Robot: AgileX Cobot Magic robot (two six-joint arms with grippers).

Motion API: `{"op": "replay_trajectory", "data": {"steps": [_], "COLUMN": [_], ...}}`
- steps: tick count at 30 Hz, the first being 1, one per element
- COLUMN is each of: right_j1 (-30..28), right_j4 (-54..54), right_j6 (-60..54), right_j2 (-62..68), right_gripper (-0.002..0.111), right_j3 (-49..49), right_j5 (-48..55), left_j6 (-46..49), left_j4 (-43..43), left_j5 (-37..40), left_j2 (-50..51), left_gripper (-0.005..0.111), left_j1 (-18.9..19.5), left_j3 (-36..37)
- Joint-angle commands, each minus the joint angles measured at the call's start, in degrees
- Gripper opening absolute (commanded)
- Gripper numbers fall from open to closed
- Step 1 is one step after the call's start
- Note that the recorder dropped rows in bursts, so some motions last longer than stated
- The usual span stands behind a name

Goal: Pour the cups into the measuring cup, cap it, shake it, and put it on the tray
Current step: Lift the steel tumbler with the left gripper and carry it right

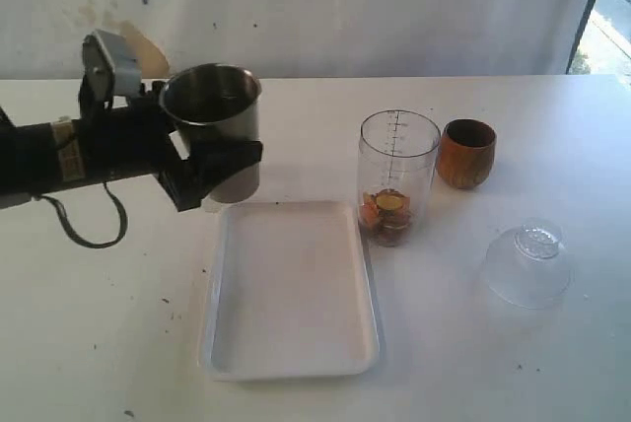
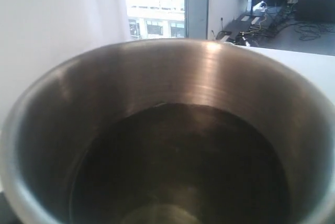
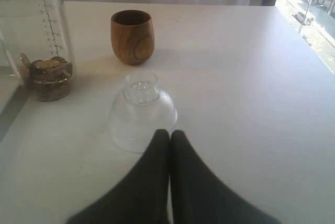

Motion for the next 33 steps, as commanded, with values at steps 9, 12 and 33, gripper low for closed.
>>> {"op": "replay_trajectory", "data": {"steps": [9,12,33], "right_j1": [-0.3,-0.3,-0.3], "right_j4": [0.1,0.1,0.1], "right_j6": [2.0,2.0,2.0], "right_j2": [-0.4,-0.4,-0.4], "right_gripper": [0.000,0.000,0.000], "right_j3": [0.2,0.2,0.2], "right_j5": [-0.4,-0.4,-0.4], "left_j6": [-7.6,-8.0,-6.9], "left_j4": [-1.9,-1.9,-1.8], "left_j5": [10.6,11.0,15.2], "left_j2": [4.2,9.6,26.4], "left_gripper": [0.000,0.000,0.000], "left_j1": [-7.8,-8.2,-11.7], "left_j3": [-21.6,-27.3,-48.7]}}
